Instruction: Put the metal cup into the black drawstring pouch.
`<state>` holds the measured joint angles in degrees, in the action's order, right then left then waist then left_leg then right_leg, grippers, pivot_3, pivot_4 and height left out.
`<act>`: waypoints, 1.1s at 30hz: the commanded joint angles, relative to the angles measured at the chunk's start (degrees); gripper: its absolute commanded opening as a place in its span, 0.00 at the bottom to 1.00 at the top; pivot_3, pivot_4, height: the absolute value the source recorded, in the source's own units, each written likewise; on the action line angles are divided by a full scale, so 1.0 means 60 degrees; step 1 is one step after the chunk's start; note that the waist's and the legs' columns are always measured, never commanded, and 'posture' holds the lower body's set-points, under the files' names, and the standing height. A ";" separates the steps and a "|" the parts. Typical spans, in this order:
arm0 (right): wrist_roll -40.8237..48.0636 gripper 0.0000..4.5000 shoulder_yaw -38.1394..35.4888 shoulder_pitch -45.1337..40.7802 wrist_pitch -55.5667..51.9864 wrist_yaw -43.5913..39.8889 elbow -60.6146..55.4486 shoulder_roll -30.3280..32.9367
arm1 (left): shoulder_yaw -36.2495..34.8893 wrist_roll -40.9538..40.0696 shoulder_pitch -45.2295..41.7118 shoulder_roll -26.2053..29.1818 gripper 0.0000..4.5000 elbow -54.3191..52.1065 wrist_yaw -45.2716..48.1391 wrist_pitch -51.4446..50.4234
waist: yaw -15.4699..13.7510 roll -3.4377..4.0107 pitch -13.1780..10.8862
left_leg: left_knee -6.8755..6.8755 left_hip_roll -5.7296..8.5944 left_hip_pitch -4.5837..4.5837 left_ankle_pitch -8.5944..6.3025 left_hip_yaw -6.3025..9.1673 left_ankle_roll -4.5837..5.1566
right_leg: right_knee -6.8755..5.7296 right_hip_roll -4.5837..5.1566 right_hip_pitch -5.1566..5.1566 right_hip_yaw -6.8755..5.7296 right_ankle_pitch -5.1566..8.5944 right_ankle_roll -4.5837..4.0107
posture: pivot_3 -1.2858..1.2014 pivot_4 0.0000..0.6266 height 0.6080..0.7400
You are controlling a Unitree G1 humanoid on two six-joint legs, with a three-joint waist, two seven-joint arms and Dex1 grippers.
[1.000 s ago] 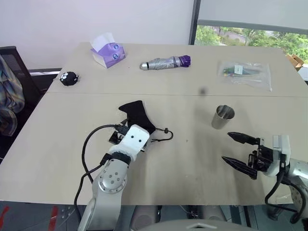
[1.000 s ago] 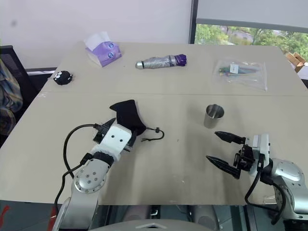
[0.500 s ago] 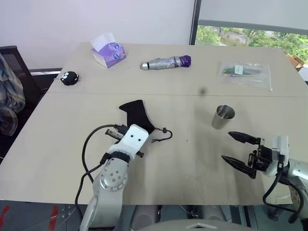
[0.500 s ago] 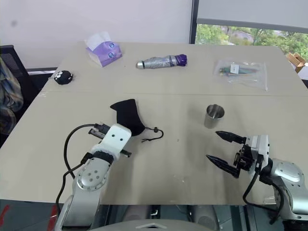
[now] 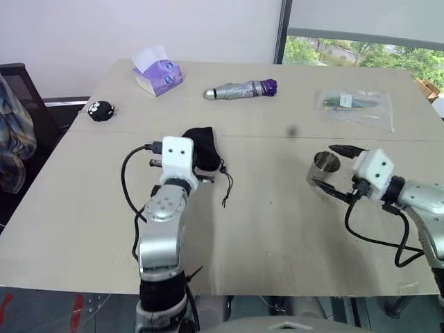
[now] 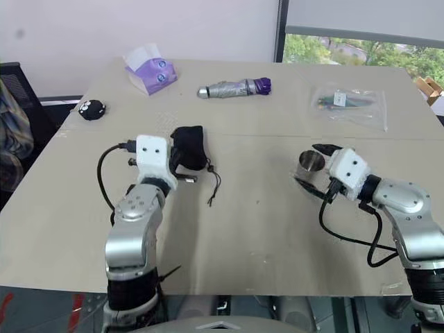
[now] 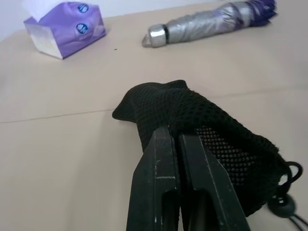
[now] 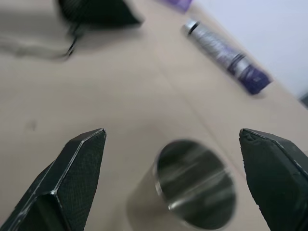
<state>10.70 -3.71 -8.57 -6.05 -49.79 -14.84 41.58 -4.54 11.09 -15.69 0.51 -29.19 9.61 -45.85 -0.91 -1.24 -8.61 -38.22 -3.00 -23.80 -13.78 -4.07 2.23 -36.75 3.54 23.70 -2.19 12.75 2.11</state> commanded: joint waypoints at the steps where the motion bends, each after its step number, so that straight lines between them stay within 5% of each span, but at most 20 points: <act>1: -0.0986 1.00 0.0531 0.0039 0.0588 -0.0410 0.0054 0.0783 | -0.0373 -0.0659 -0.0915 -0.0453 0.01 0.0247 -0.0215 -0.1083 | 0.0005 -0.0005 -0.0003 | -0.0001 0.0002 0.0002 0.0000 0.0002 0.0001 | 0.0001 0.0001 0.0000 0.0010 0.0000 0.0002 | 0.52 0.24 1.00; 4: -0.2202 0.82 0.0934 0.0247 0.0595 -0.0223 0.0364 0.1519 | -0.0574 -0.1255 -0.1827 -0.0747 0.00 0.0631 -0.0079 -0.2639 | -0.0020 -0.0026 -0.0014 | -0.0013 0.0025 -0.0004 -0.0001 -0.0001 0.0003 | 0.0001 0.0005 -0.0007 0.0007 0.0002 0.0006 | 0.52 0.24 1.00; 11: -0.2734 0.02 0.0714 0.0175 0.0391 -0.0276 0.0227 0.2207 | -0.0688 -0.2350 -0.3210 -0.0163 0.00 0.1208 0.0474 -0.4221 | 0.0071 -0.0034 -0.0021 | -0.0010 0.0031 0.0010 0.0000 0.0011 0.0002 | -0.0012 -0.0008 -0.0006 0.0026 0.0002 0.0010 | 0.52 0.24 1.00; 19: -0.1203 0.01 0.0273 -0.1039 -0.2314 0.0709 -0.1632 0.0426 | -0.1501 -0.3915 -0.4656 0.0279 0.00 0.2718 0.1274 -0.4608 | 0.0045 -0.0043 -0.0028 | -0.0006 0.0027 0.0005 0.0002 0.0056 -0.0001 | -0.0013 -0.0011 -0.0005 0.0021 0.0000 0.0011 | 0.52 0.24 1.00; 26: -0.0669 0.01 0.1396 -0.2709 -0.4219 0.1578 -0.2782 -0.1448 | -0.2380 -0.5242 -0.5444 0.0090 0.00 0.3545 0.1432 -0.5022 | 0.0032 -0.0044 -0.0033 | -0.0010 0.0036 -0.0005 0.0004 0.0062 -0.0004 | -0.0010 -0.0001 -0.0004 0.0018 0.0001 0.0014 | 0.52 0.24 1.00; 33: -0.0936 0.01 0.2720 -0.2862 -0.4264 0.1329 -0.3022 -0.1510 | -0.2632 -0.6042 -0.5674 0.0060 0.00 0.3769 0.1342 -0.5278 | 0.0025 -0.0045 -0.0034 | -0.0007 0.0042 -0.0010 0.0003 0.0064 -0.0004 | -0.0009 0.0006 -0.0004 0.0014 0.0002 0.0016 | 0.52 0.24 1.00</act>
<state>5.66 12.43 -25.19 -32.25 -41.45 -30.16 31.84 -20.34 -23.11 -48.20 0.70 -5.82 17.44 -77.27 -0.76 -1.51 -8.82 -38.26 -2.74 -23.86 -13.76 -3.69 2.20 -36.80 3.58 23.68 -2.10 12.77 2.21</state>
